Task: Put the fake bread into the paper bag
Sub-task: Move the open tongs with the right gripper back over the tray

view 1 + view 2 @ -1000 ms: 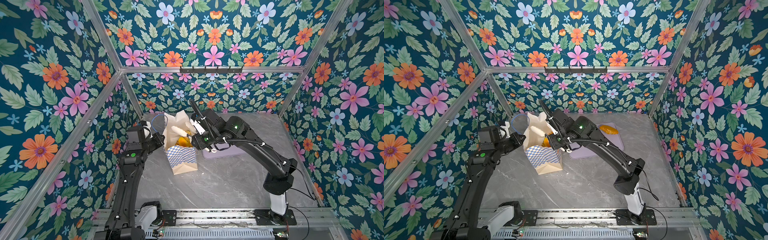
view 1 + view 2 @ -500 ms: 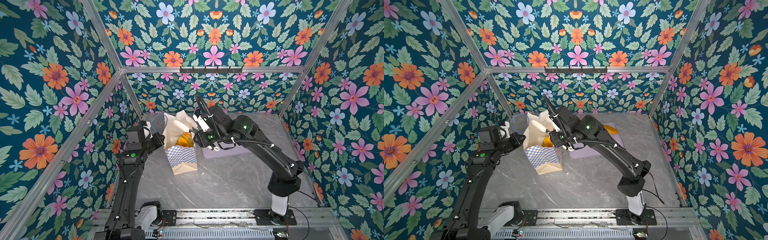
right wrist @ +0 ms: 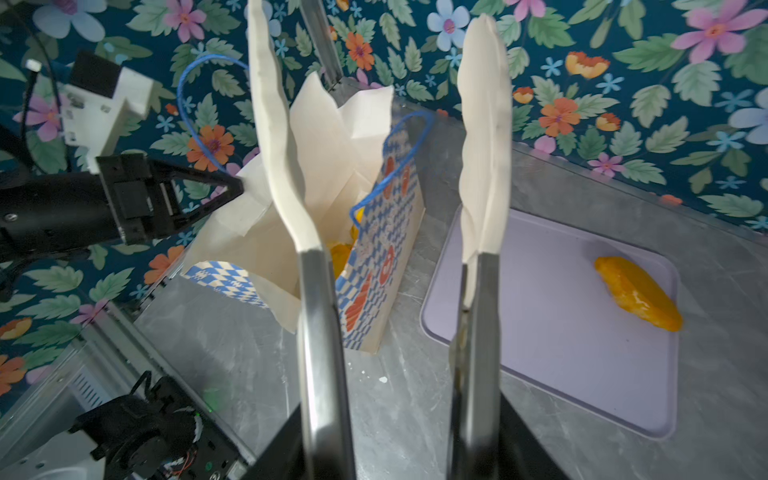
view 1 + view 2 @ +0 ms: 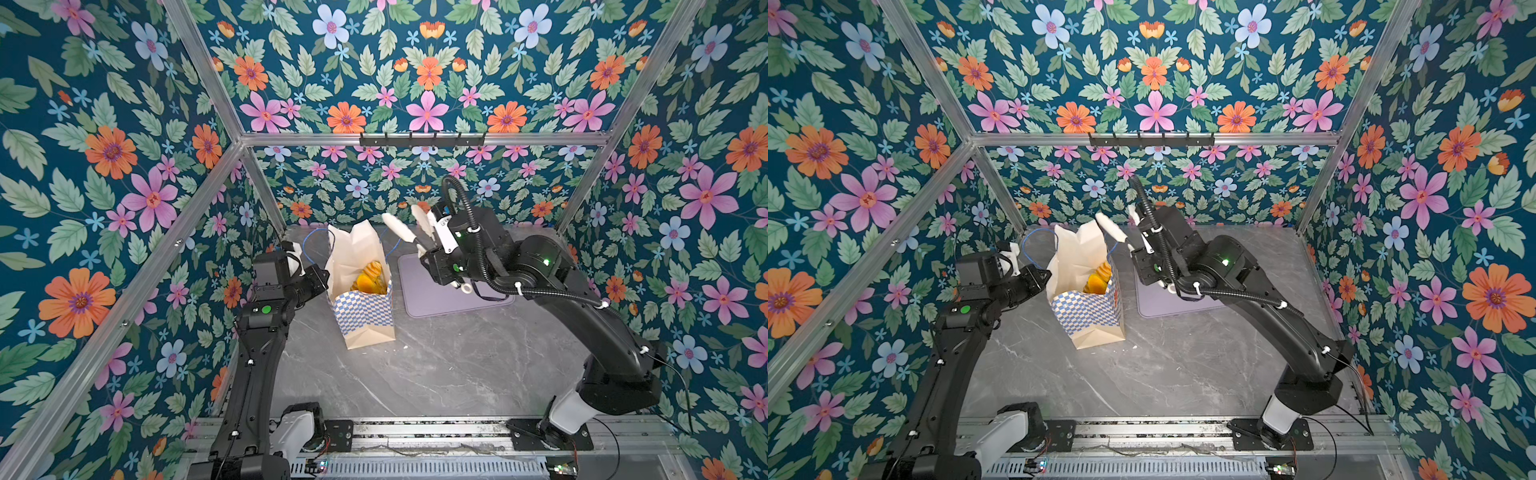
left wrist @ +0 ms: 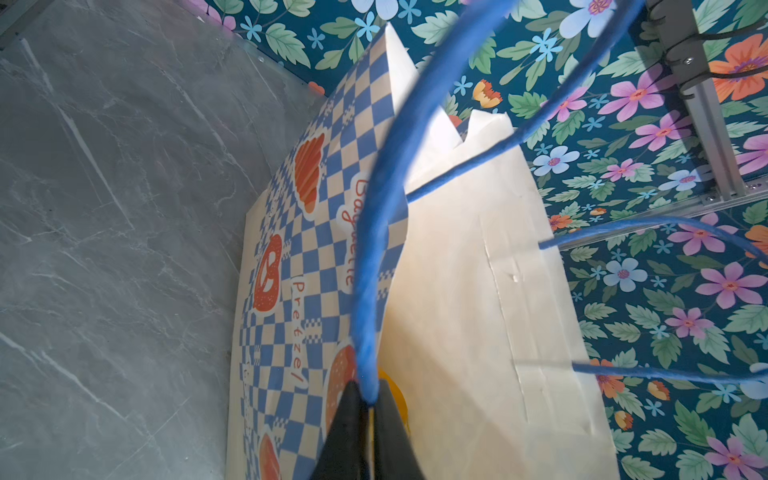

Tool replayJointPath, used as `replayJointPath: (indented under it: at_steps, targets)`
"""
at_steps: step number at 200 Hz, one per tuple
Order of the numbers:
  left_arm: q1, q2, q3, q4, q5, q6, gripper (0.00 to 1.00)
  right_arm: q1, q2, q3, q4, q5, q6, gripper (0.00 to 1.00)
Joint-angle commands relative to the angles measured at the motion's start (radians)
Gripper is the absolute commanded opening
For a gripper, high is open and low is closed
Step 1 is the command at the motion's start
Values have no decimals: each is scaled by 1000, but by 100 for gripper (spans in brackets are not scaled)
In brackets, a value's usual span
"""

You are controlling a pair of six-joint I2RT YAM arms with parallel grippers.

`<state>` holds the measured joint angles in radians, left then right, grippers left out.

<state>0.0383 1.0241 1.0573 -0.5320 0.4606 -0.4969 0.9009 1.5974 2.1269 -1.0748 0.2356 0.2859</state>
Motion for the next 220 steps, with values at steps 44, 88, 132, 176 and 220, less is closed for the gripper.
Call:
replayJointPath:
  at_steps: [44,88,132,176,220]
  targets:
    - [0,12,14,2,3,6,11,-172,-147,-213,84,-2,33,53]
    - [0,16,15,7,7,5,11,-349,-233,-410,178,-223,136,53]
    - [0,12,13,6,7,4,11,-500,-261,-575,306,-440,261,53]
    - [-1,11,8,7,9,3,11,-622,-269,-715,445,-618,385,53]
    - [0,12,7,10,7,1,11,-781,-277,-880,610,-806,518,53]
